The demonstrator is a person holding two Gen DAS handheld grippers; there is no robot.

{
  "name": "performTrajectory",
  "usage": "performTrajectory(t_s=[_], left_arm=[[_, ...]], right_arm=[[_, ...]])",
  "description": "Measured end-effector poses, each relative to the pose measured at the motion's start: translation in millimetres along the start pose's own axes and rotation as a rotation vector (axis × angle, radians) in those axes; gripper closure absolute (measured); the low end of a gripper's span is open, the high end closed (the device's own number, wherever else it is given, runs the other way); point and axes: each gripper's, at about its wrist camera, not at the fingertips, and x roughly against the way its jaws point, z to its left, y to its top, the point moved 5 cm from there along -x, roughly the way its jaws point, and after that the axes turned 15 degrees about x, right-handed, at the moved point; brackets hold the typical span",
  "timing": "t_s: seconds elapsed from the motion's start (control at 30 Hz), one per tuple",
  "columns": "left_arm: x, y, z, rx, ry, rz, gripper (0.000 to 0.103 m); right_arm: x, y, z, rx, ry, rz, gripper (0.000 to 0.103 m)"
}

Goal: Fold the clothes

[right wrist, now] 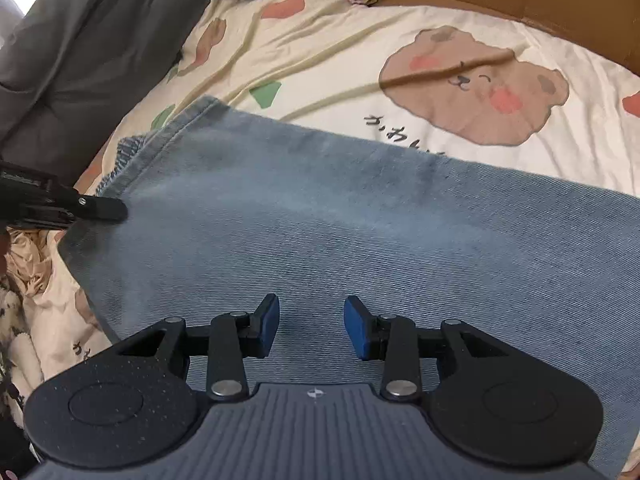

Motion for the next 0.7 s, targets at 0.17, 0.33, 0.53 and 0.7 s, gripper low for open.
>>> performTrajectory(t_s=[0.17,0.33,0.53,0.7], left_arm=[[14.5,9.8,-12.7,-0.039,0.032,-0.027,0.095],[30.5,25.7,-13.9,-0.072,0.074,-0.051,0.095],[34.4,42.4,-0.3,-0.094,0.135,-0.05,0.095],[29.5,52.6,2.2,-0.118,0.163,-0.039,0.095]], right_arm=[[3.2,3.1,-1.5,-0.001,-0.005,-0.009,0.06],[2.1,3.5,1.2,0.005,-0.001,-0.007,0.06],[-3.9,-2.4,8.3,0.014,0.014,0.012,0.06],[-4.7,-2.9,12.7,0.031,0.022,0.024,0.06]])
